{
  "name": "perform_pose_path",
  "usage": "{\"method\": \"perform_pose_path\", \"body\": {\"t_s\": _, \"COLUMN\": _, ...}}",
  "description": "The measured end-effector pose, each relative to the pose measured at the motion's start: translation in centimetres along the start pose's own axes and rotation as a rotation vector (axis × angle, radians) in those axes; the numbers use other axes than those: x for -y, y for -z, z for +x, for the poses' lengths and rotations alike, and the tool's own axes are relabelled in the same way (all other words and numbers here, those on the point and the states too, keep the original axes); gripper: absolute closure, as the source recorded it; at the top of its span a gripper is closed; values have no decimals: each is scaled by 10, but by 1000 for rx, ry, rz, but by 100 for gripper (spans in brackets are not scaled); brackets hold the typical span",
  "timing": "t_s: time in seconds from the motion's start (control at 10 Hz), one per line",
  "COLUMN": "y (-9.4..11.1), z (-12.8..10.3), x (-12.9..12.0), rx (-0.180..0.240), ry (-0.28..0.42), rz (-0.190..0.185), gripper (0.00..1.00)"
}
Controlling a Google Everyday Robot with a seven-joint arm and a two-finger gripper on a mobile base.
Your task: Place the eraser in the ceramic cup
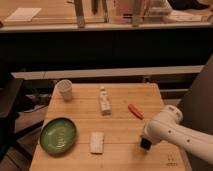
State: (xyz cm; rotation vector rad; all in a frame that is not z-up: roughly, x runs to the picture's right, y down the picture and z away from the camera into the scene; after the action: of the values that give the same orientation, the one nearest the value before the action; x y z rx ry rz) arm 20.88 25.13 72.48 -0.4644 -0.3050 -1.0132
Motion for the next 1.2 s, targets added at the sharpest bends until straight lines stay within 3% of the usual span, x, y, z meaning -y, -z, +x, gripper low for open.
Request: {"method": "perform_pose_path", "body": {"t_s": 1.2, "y": 26, "z": 15, "x": 68, "rx": -43, "ry": 92, "rz": 13, "gripper": 97}}
